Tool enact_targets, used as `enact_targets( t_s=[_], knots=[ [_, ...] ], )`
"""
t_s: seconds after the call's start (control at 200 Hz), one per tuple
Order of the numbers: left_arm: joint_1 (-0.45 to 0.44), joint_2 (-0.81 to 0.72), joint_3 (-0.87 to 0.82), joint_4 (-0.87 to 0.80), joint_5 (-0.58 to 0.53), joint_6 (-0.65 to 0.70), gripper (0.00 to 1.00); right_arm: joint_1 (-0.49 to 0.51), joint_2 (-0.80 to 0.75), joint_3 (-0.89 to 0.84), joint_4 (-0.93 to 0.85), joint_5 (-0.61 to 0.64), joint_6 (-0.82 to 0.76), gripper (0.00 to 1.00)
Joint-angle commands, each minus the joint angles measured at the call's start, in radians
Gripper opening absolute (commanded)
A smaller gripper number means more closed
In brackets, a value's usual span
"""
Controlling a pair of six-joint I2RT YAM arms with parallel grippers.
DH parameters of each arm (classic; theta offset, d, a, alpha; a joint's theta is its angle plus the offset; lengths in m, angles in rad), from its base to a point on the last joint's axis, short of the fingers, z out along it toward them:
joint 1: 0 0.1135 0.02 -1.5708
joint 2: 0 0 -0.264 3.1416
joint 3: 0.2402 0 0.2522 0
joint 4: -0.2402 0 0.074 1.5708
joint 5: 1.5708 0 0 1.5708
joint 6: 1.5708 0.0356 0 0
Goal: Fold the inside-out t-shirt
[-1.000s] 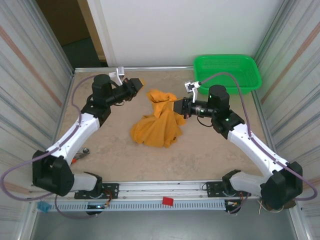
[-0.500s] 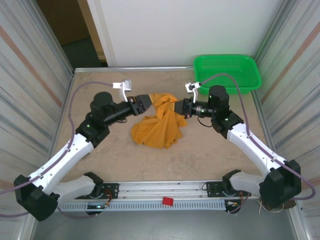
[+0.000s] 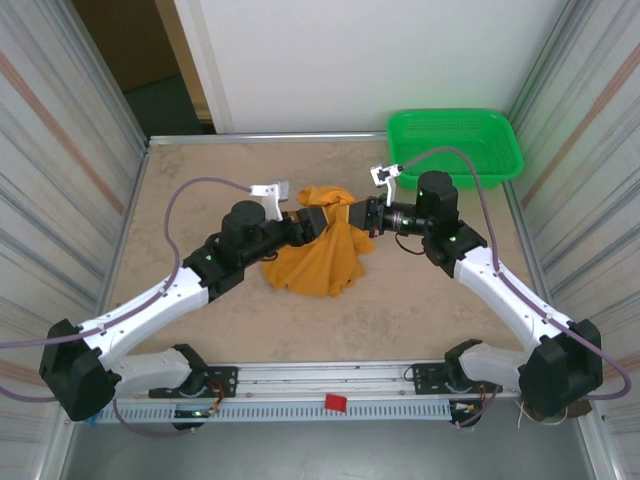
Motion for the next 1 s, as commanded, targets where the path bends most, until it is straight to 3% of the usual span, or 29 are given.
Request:
enact_targets(
  t_s=[0.0, 0.105, 0.381, 0.466, 0.541, 0.621, 0.641, 0.686, 0.726, 0.802, 0.992],
  knots=[
    [0.002, -0.003, 0.018, 0.048, -0.052, 0.032, 0.72, 0.004, -0.017, -0.006, 0.018, 0.011, 0.018, 0.0],
    [0.01, 0.008, 0.032, 0.056, -0.041, 0.04, 0.69, 0.008, -0.015, -0.006, 0.018, 0.011, 0.018, 0.0],
    [0.038, 0.044, 0.073, 0.082, 0.011, 0.052, 0.49, 0.015, -0.008, -0.01, 0.014, 0.008, 0.011, 0.0],
    [0.051, 0.055, 0.097, 0.076, 0.039, 0.063, 0.33, 0.015, -0.008, -0.014, 0.007, 0.01, 0.005, 0.0],
    [0.068, 0.063, 0.127, 0.056, 0.076, 0.074, 0.01, 0.015, -0.006, -0.019, 0.0, 0.014, -0.002, 0.0],
    [0.088, 0.068, 0.176, 0.009, 0.14, 0.087, 0.0, 0.014, 0.001, -0.025, -0.013, 0.038, -0.009, 0.0],
    [0.09, 0.069, 0.19, -0.008, 0.155, 0.086, 0.0, 0.014, 0.004, -0.027, -0.021, 0.055, -0.012, 0.1],
    [0.1, 0.07, 0.23, -0.058, 0.188, 0.077, 0.0, 0.018, 0.017, -0.033, -0.043, 0.097, -0.032, 0.44],
    [0.107, 0.068, 0.263, -0.089, 0.222, 0.059, 0.0, 0.025, 0.035, -0.039, -0.067, 0.153, -0.055, 0.6],
    [0.122, 0.065, 0.307, -0.122, 0.294, 0.005, 0.0, 0.034, 0.093, -0.053, -0.073, 0.228, -0.066, 0.62],
    [0.165, 0.046, 0.303, -0.052, 0.431, -0.178, 0.0, 0.036, 0.197, -0.037, -0.097, 0.346, -0.045, 0.56]
  ],
)
